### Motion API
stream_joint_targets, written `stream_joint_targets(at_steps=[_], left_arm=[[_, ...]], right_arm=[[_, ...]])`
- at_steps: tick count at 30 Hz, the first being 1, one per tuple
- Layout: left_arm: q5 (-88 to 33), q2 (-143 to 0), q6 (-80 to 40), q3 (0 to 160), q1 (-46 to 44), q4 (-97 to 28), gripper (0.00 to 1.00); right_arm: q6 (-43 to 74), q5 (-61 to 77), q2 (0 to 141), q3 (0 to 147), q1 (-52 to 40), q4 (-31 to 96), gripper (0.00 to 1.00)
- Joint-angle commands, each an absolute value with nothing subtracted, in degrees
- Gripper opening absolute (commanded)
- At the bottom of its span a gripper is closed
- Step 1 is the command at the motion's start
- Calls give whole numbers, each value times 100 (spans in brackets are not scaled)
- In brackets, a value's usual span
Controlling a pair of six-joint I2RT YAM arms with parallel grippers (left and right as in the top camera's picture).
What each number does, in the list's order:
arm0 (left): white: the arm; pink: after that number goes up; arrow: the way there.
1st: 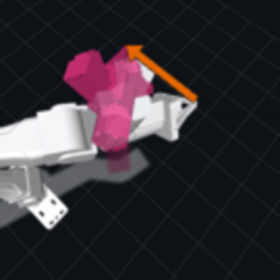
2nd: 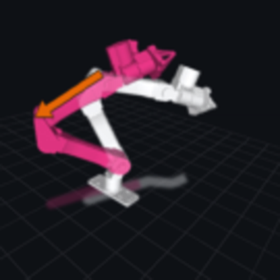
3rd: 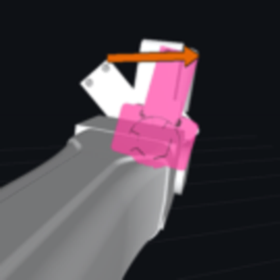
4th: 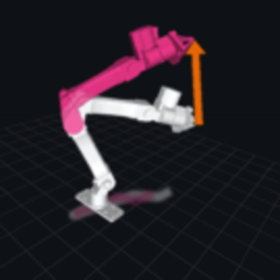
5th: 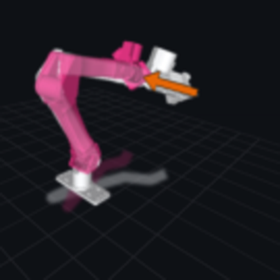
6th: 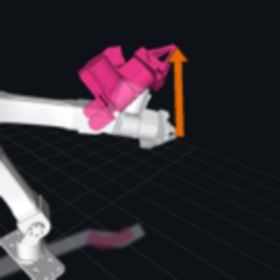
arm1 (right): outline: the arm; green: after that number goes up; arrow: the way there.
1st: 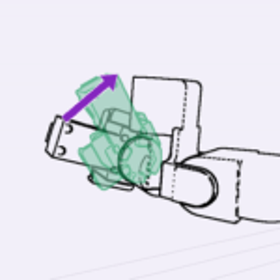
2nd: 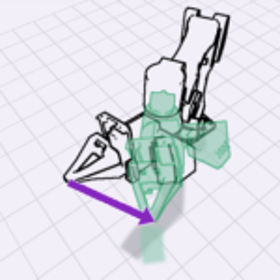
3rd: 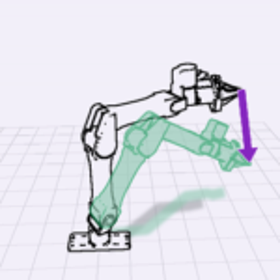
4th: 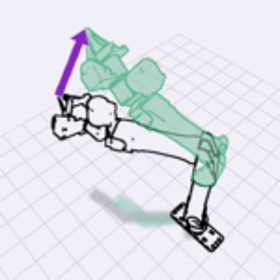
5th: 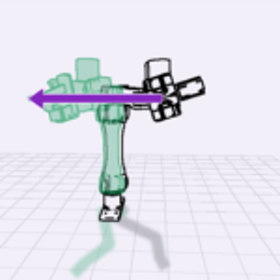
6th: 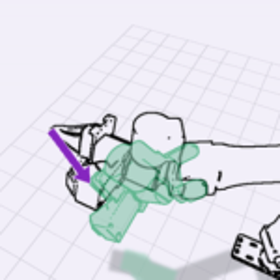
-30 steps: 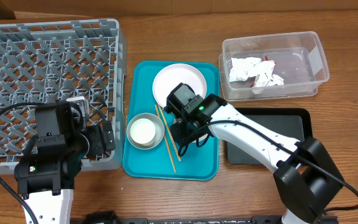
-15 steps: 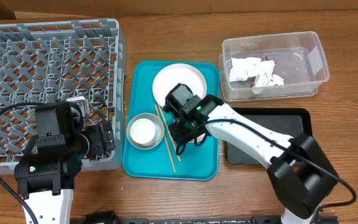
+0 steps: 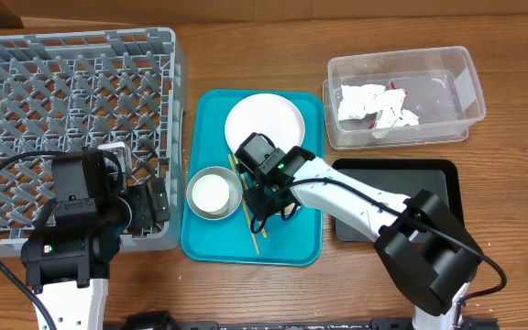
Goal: Sort waste into correct bins and load items into the dishwasher
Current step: 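Grasp the pink bowl of rice with the right gripper, then tip the pink bowl over the black tray to dump the rice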
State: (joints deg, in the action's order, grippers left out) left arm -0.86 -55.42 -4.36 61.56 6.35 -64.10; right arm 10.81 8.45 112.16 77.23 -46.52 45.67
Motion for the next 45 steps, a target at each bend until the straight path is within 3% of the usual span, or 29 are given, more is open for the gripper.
stream_joint_targets(at_steps=[1, 12, 26, 45], left_arm=[[-152, -5540, -495, 6283, 642, -6407, 100], [-152, -5540, -495, 6283, 642, -6405, 100], [-150, -5540, -495, 6283, 642, -6396, 100], [-152, -5540, -495, 6283, 642, -6307, 100]], right_arm=[[1210, 687, 11334, 7708, -4661, 4550, 20], [1378, 521, 11349, 7721, -4661, 4613, 4], [1828, -130, 10121, 8676, -4029, 5472, 4], [1492, 3660, 9579, 7734, -1249, 5900, 4]])
